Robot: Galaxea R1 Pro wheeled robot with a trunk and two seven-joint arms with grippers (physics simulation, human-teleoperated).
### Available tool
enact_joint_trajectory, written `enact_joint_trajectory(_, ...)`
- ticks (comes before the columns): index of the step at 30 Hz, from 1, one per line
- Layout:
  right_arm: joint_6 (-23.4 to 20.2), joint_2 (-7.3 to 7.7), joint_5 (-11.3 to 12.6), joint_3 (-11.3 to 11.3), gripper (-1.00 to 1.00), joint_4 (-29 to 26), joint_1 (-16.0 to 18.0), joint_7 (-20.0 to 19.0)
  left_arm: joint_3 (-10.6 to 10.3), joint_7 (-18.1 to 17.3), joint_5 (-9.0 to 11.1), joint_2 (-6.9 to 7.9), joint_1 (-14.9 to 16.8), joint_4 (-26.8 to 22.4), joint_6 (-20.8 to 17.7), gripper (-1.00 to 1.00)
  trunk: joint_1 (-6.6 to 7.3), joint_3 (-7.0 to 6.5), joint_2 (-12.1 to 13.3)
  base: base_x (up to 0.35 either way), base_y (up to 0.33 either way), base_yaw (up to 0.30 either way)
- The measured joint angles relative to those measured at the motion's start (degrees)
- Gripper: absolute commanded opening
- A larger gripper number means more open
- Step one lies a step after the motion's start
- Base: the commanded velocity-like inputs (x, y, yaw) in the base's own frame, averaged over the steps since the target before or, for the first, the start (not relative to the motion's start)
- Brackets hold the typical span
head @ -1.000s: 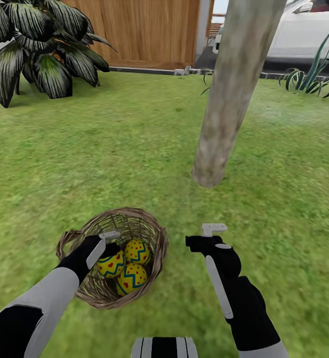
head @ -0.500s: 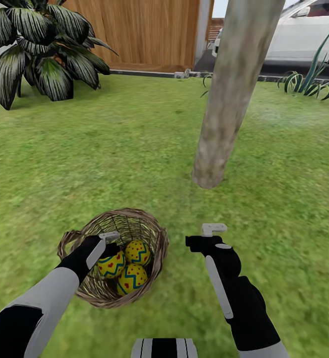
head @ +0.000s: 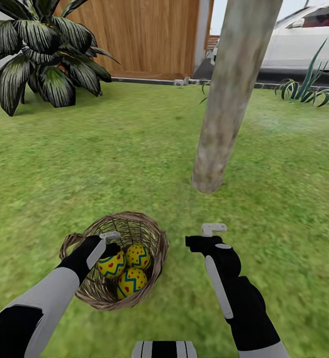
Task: Take the three Easter eggs out of the wicker basket on the lawn in the garden, then place them on the lawn next to a single tree (choose any tree) so that all three eggs are next to the same tree and none are left in the basket.
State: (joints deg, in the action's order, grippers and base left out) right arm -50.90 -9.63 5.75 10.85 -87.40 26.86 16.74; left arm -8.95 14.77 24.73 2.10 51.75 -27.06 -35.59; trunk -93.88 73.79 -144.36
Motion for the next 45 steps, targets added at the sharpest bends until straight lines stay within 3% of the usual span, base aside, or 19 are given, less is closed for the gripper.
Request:
enact_joint_trajectory(9,0.0,0.01,0.01,0.0,1.0,0.0,0.0,0.0,-0.02,0.01,-0.03,-0.02,0.0,-0.04,0.0,-1.0,-0.01,0.0,0.0,-0.053,-0.005,0.0)
enact_joint_trajectory(45,0.0,-0.04,0.07,0.72,1.0,0.57,0.0,0.0,-0.89,1.84,-0.19,-0.32,0.0,-0.06,0.09,-1.0,0.94,-7.98,0.48,-0.025,-0.016,0.0)
